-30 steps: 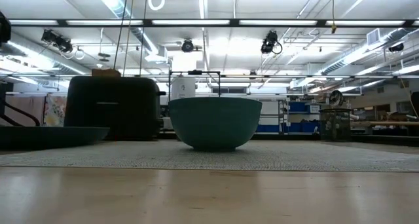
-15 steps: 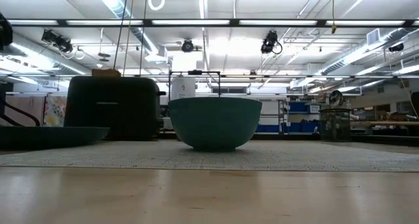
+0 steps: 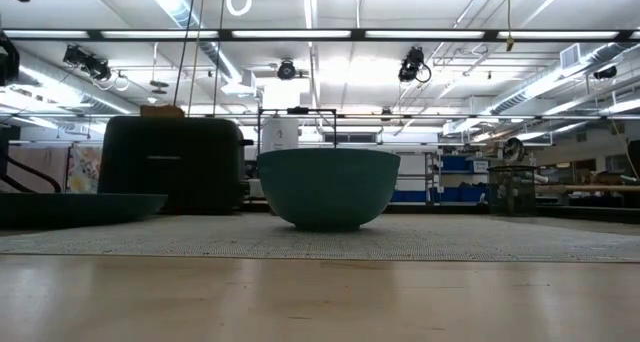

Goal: Arrange a breakfast setting
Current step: Pour the cereal on the green bowl, then put the blue plate on the bottom left of the placemat

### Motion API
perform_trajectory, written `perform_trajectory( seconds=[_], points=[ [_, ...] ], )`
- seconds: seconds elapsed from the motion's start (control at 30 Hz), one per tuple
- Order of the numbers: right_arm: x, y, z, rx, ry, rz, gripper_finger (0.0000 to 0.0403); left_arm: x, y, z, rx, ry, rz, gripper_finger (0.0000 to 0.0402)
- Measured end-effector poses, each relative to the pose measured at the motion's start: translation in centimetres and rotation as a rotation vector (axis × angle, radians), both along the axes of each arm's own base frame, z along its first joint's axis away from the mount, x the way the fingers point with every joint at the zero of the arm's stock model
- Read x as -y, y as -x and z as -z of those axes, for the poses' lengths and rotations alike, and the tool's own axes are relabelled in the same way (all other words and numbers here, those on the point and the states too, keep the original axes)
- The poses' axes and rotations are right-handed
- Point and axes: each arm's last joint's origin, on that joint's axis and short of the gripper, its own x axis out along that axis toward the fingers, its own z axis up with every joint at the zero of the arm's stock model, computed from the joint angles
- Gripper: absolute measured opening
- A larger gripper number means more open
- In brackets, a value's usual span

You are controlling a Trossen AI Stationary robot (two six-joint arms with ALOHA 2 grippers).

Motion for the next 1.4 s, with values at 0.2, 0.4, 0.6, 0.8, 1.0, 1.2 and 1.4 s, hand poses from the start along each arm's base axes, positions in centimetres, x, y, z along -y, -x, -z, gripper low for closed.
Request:
perform_trajectory(
  seconds=[0.2, 0.4, 0.6, 0.8, 1.0, 1.2, 1.4],
  points=[
    [0.4, -0.2, 0.0, 0.005, 0.017, -0.003, 0.0375, -0.1, 0.1, -0.3, -0.063, 0.028, -0.018, 0.0277],
    [0.5, -0.2, -0.1, 0.006, 0.019, -0.005, 0.0375, -0.9, 0.9, -2.9, -0.100, 0.058, 0.008, 0.0282],
    [0.4, -0.2, -0.1, 0.007, 0.021, -0.009, 0.0375, -1.3, 1.3, -4.7, -0.028, 0.056, 0.042, 0.0282],
    [0.4, -0.2, -0.1, 0.010, 0.027, -0.020, 0.0375, -1.8, 1.7, -6.1, 0.053, 0.036, 0.065, 0.0282],
    [0.4, -0.2, -0.1, 0.017, 0.024, -0.023, 0.0375, -2.4, 2.2, -8.0, 0.136, 0.026, 0.083, 0.0282],
    [0.4, -0.3, -0.1, 0.012, 0.044, -0.045, 0.0375, -3.4, 2.9, -10.5, 0.287, 0.006, 0.077, 0.0282],
    [0.6, -0.5, -0.1, 0.004, 0.080, -0.077, 0.0375, -4.6, 3.1, -12.7, 0.442, -0.029, -0.129, 0.0282]
  ],
)
